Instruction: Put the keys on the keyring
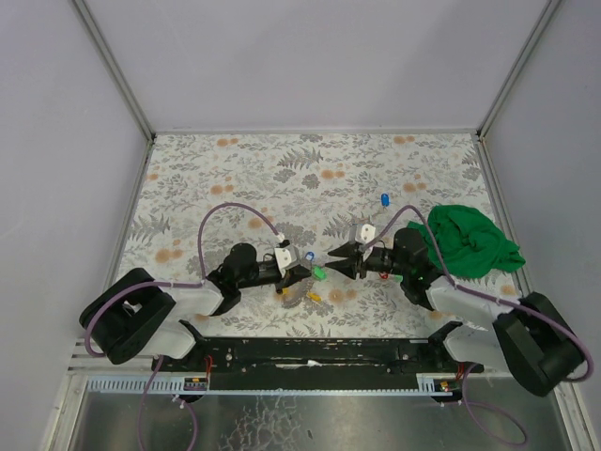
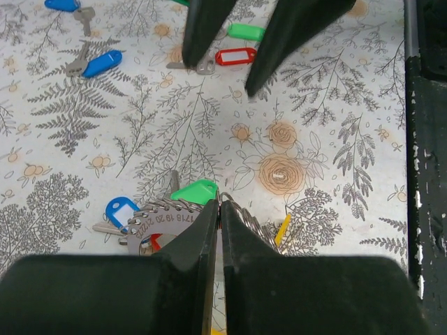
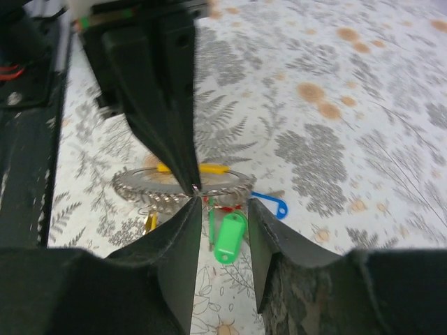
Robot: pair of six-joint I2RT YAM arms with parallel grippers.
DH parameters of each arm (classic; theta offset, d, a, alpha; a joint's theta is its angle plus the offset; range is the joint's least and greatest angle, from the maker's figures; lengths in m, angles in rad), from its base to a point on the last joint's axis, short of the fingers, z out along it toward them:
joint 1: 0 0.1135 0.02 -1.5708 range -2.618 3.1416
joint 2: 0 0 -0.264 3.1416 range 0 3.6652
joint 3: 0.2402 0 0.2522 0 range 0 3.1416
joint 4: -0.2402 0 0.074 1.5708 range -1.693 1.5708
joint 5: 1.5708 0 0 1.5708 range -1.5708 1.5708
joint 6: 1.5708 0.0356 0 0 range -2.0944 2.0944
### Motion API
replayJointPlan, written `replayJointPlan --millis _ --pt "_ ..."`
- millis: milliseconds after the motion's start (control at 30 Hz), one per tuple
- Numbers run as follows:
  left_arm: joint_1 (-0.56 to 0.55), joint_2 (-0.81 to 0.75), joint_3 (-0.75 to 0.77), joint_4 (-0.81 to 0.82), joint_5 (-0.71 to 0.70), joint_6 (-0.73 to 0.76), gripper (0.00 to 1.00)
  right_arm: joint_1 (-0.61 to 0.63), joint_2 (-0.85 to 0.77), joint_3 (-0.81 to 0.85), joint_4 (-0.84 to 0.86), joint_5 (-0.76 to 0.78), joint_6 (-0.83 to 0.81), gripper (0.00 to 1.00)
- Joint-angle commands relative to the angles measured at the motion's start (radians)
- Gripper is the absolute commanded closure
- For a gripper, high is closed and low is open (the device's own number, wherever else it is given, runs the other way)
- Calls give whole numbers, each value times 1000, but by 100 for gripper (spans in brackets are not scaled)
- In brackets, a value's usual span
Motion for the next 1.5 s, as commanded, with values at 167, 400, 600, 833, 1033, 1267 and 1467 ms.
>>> replayJointPlan --millis 167,400,600,833,1033,1267,1467 --pt "5 -11 57 -51 -55 14 100 -4 -261 52 -485 641 356 55" --pt "5 -14 68 -76 -73 7 100 -4 -278 180 -872 934 480 55" --pt "5 -13 72 -82 -61 2 100 -6 -191 218 -981 1033 505 57" --pt "5 -17 74 -93 -60 3 100 -21 -61 273 -1000 1048 512 58" --pt "4 -10 79 -96 -43 4 100 -21 -31 292 -951 829 386 59" --pt "3 -2 90 -102 -39 -8 100 12 -77 173 -547 463 152 58" --pt "2 17 98 -88 -48 -43 100 30 8 37 -43 284 73 66"
